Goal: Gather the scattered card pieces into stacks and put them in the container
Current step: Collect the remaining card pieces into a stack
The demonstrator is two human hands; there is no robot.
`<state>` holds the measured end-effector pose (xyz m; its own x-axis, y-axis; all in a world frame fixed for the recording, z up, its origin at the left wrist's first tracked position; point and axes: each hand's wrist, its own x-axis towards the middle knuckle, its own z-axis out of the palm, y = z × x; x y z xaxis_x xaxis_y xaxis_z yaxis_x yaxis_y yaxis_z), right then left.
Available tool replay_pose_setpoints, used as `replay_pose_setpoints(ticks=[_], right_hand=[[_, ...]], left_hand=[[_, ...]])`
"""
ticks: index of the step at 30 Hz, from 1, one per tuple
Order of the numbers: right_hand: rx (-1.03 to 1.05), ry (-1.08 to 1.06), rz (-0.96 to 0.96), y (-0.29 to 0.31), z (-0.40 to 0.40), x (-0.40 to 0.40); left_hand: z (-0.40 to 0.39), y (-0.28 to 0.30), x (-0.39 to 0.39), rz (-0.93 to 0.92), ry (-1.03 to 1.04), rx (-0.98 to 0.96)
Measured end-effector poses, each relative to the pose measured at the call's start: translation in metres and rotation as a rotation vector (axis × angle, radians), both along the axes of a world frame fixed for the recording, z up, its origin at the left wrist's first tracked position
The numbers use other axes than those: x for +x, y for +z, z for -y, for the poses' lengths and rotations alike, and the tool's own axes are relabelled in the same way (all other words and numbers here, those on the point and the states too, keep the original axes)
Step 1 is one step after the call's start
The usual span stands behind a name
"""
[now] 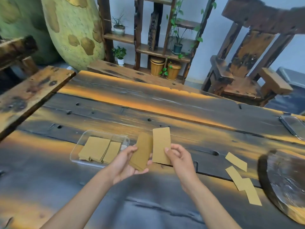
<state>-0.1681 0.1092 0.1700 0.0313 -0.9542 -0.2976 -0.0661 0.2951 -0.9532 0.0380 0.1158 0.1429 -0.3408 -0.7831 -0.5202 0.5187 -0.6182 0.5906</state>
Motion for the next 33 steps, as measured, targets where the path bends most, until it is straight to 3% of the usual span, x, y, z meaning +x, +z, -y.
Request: replay_pose_setpoints(ticks=[2,4,11,16,22,33], right_hand=[[0.092,-0.038,0.116,0.004,-0.005,0.02],[0.123,-0.058,0.1,0.002,-0.009,0.04],[-0.017,0.023,-0.37,-0.012,-0.022,0.075],[-0.199,-0.058,-0.431,-0.004,-0.029,0.071],[-0.39,0.154,-0.602,0.005,-0.031,0.07],[-0.249,0.074,-0.418,-0.025,-0.021,0.047]], left_hand=[[0.0,0.009,0.007,0.015,0.023,-0.044],[-0.003,0.019,0.012,0.046,-0.001,-0.103],[-0.012,0.029,0.036,0.148,-0.181,-0.248],[-0.012,0.03,0.036,0.248,-0.31,-0.254],[-0.015,0.041,0.021,0.374,-0.5,-0.336],[-0.016,0.019,0.002,0.745,-0.662,-0.395]])
